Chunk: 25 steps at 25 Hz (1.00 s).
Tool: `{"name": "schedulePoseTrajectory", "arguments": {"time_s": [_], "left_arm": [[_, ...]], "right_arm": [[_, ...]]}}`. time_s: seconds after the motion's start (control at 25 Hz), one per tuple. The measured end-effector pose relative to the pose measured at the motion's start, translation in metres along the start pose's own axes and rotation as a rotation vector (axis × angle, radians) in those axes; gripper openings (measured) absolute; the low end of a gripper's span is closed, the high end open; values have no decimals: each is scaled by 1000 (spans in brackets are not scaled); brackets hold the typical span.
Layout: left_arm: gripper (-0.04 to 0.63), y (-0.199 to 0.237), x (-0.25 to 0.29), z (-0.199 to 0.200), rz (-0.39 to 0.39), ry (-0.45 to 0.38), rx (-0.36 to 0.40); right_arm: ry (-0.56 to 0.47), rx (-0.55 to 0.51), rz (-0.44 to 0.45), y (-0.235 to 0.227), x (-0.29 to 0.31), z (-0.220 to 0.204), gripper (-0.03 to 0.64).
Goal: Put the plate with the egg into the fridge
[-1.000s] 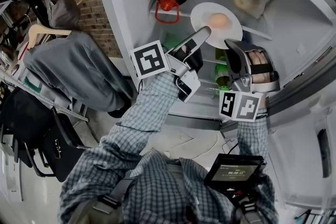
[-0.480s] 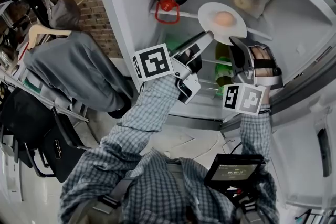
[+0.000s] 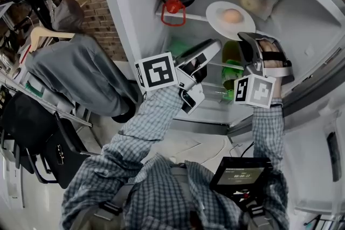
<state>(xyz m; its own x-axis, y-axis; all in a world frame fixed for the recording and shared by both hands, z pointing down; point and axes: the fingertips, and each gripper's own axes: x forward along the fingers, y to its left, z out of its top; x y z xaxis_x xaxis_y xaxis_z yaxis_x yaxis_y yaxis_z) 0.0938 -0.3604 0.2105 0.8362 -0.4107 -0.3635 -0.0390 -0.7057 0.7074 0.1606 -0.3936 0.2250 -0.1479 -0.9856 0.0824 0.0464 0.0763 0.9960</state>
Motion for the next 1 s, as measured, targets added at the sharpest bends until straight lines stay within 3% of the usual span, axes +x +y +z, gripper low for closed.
{"name": "schedulePoseTrajectory", "arguments": {"time_s": [1.0], "left_arm": [[143, -12, -12, -8, -26, 35, 1]], "right_arm": [[16, 0, 58, -7, 33, 2, 20]]}}
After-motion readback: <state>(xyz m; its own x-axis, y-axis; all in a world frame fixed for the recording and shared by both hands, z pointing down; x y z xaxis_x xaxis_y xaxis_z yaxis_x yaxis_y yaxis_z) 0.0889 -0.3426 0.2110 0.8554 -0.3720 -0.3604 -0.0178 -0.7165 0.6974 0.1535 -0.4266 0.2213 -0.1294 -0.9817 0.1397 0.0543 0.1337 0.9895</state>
